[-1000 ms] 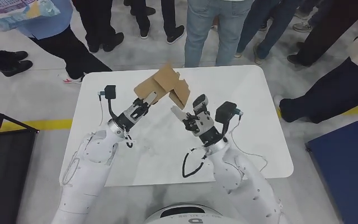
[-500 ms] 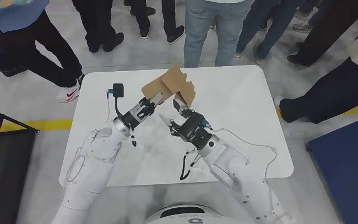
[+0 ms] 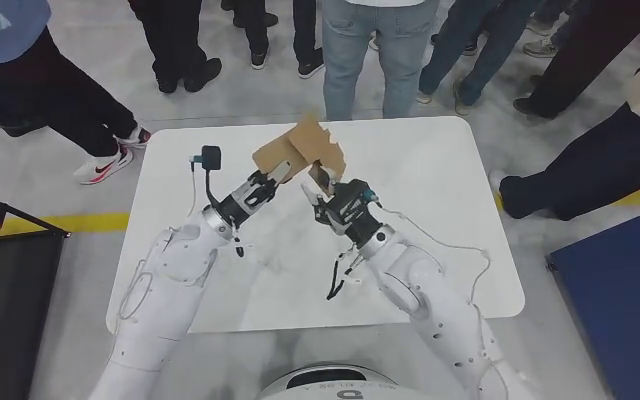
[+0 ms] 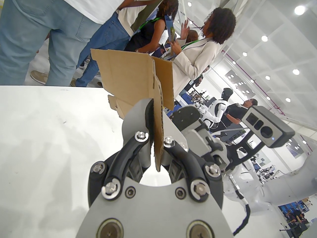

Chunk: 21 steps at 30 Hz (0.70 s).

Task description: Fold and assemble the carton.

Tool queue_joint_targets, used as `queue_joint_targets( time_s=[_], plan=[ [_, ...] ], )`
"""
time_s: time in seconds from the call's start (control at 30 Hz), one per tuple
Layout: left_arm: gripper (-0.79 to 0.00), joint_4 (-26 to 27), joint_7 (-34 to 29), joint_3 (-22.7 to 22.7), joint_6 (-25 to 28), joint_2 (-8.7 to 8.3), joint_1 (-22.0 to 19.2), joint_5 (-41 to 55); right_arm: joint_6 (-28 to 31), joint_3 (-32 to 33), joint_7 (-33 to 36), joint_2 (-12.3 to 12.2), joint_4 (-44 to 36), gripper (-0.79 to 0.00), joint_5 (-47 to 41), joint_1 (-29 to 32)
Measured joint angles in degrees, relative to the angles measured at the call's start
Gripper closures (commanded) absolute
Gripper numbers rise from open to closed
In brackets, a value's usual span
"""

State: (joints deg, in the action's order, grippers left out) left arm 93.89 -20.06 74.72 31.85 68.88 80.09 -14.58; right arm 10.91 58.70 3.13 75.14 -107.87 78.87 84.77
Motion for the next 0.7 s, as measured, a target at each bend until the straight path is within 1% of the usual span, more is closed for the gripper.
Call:
queue_joint_targets(
  time_s=[0.1,0.17,0.23,0.33,0.4,0.47,0.5,0.6,0.63,0.7],
  plan=[
    [0.0,-0.34,-0.08,-0.38,-0.23,0.03,-0.39,0.0,0.58,-1.27,0.31,0.19,0.52,-0.326,-0.77,-0.41],
    [0.0,-0.54,-0.12,-0.59,-0.35,0.03,-0.6,-0.16,0.74,-1.7,0.26,0.29,0.81,-0.357,-1.29,-0.7],
    [0.0,-0.69,-0.12,-0.73,-0.42,0.04,-0.71,-0.26,0.66,-1.66,-0.23,0.35,0.82,-0.416,-2.07,-0.9],
    [0.0,-0.79,-0.04,-0.82,-0.47,0.0,-0.83,-0.85,-1.07,-0.17,-3.2,0.47,-0.2,-0.44,-5.02,-0.66],
    [0.0,-0.76,0.21,-0.83,-0.46,-0.02,-0.75,-1.36,-2.69,1.53,-5.72,0.49,-1.18,-0.434,-7.41,-0.05],
    [0.0,-0.67,0.42,-0.85,-0.46,-0.05,-0.62,-1.72,-3.57,3.34,-7.6,0.43,-2.19,-0.406,-9.84,0.76],
    [0.0,-0.62,0.46,-0.86,-0.45,-0.06,-0.58,-1.88,-3.82,4.11,-7.98,0.37,-2.48,-0.409,-10.52,1.08],
    [0.0,-0.33,0.6,-0.91,-0.4,-0.11,-0.4,-2.47,-5.17,6.4,-6.54,0.06,-2.16,-0.416,-8.55,1.45],
    [0.0,-0.21,0.62,-0.96,-0.4,-0.12,-0.35,-2.58,-5.61,6.71,-5.66,-0.01,-1.86,-0.391,-7.47,1.42],
    [0.0,0.05,0.62,-1.11,-0.4,-0.13,-0.3,-2.76,-5.66,6.68,-3.94,0.01,-1.44,-0.382,-7.64,1.36]
  ],
)
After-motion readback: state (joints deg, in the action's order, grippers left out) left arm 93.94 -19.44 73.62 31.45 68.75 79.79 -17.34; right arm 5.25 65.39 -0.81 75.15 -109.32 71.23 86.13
